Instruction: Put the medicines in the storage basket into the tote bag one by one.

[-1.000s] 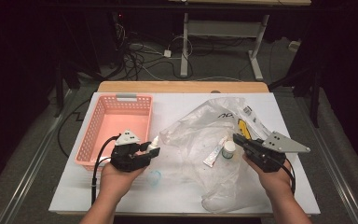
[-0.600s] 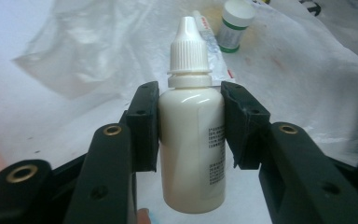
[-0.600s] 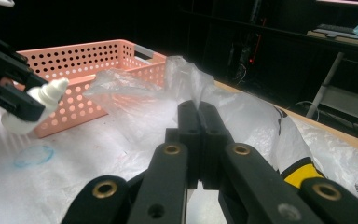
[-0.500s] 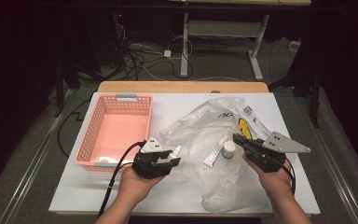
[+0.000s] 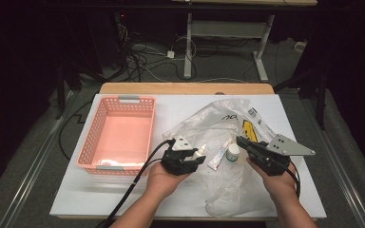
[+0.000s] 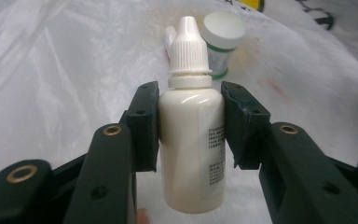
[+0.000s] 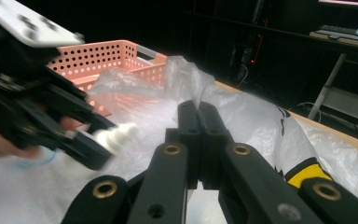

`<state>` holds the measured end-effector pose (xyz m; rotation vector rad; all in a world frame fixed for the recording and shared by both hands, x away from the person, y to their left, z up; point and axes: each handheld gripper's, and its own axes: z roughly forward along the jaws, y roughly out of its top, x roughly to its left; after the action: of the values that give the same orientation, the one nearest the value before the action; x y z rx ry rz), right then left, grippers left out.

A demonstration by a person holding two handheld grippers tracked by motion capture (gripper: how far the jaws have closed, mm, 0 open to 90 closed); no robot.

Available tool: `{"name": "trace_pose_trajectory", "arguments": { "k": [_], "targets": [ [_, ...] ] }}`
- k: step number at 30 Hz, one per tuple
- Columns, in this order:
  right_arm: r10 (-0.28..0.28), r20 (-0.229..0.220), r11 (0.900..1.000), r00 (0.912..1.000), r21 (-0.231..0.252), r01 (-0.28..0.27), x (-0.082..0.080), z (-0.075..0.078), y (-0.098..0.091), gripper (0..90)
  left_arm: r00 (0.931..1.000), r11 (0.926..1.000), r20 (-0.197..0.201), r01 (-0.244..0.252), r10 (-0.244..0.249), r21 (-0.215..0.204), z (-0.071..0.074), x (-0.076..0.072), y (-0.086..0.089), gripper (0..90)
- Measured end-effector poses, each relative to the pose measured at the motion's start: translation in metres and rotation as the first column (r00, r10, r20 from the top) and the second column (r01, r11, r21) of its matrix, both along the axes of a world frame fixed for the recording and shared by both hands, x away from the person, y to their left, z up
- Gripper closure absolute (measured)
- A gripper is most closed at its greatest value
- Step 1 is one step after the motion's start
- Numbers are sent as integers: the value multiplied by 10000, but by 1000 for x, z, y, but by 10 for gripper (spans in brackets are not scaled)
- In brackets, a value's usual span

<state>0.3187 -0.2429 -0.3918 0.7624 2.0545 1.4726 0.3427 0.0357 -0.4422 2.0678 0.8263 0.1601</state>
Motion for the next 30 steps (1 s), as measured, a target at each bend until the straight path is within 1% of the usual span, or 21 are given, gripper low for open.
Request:
{"name": "trace_pose_trajectory", "arguments": {
  "k": [4, 7, 9, 10, 11, 12, 14, 15, 17, 18, 19, 21, 23, 24, 25, 27, 29, 30],
  "targets": [
    [-46, 28, 10000, 10000, 51, 46, 0, 1, -2, 900, 9997, 9998, 190, -177, 175, 79, -8, 17, -20, 577],
    [-74, 8, 9999, 10000, 103, 74, 1, 1, -4, 900, 9994, 9992, 226, -263, 256, 310, -14, 28, -33, 577],
    [-93, 4, 9999, 10000, 116, 93, 1, 1, -4, 900, 9988, 9973, 261, -422, 407, 604, -18, 38, -43, 577],
    [-96, -8, 9999, 10000, 130, 97, 2, 1, -4, 900, 9984, 9964, 200, -544, 532, 650, -20, 42, -47, 576],
    [-94, -5, 9999, 10000, 141, 94, 2, 1, -4, 900, 9975, 9958, 149, -705, 698, 588, -22, 46, -51, 575],
    [-86, -3, 9999, 10000, 144, 86, 2, 1, -4, 900, 9978, 9954, 135, -658, 650, 692, -23, 50, -54, 576],
    [-38, 18, 9999, 10000, 162, 37, 2, 1, -3, 900, 9977, 9950, 125, -668, 660, 740, -26, 56, -61, 575],
    [-36, 42, 9999, 10000, 132, 36, 2, 1, -3, 900, 9981, 9944, 93, -622, 617, 853, -27, 59, -65, 575],
    [-15, 67, 9999, 10000, 134, 14, 2, 1, -3, 900, 9975, 9948, -2, -709, 711, 731, -29, 63, -69, 574],
    [-4, 48, 9999, 10000, 159, 3, 2, 1, -3, 900, 9971, 9955, -79, -756, 762, 571, -30, 65, -71, 573],
    [-27, 18, 9999, 10000, 154, 26, 2, 1, -3, 900, 9976, 9957, -88, -686, 693, 621, -29, 66, -71, 572],
    [-32, 10, 9999, 10000, 155, 31, 2, 1, -4, 900, 9974, 9966, -87, -707, 711, 431, -28, 67, -72, 565],
    [-19, 23, 9999, 10000, 140, 19, 2, 0, -4, 900, 9968, 9967, -122, -784, 787, 207, -25, 66, -70, 504],
    [-22, 11, 9999, 10000, 137, 22, 2, 0, -4, 900, 9967, 9968, -184, -783, 785, 139, -24, 66, -70, 448],
    [-21, 13, 9999, 10000, 137, 21, 2, 0, -4, 900, 9973, 9970, -165, -714, 719, 295, -22, 64, -68, 404],
    [-17, 13, 9999, 10000, 143, 17, 2, 0, -4, 900, 9983, 9976, -30, -580, 582, 385, -19, 57, -63, 363],
    [11, 37, 9999, 10000, 120, -11, 2, 1, -3, 900, 9991, 9986, 70, -413, 411, 338, -18, 48, -56, 352],
    [-10, 33, 9999, 10000, 115, 10, 2, 1, -4, 900, 9994, 9984, 56, -348, 346, 444, -17, 40, -51, 350]
  ]
}}
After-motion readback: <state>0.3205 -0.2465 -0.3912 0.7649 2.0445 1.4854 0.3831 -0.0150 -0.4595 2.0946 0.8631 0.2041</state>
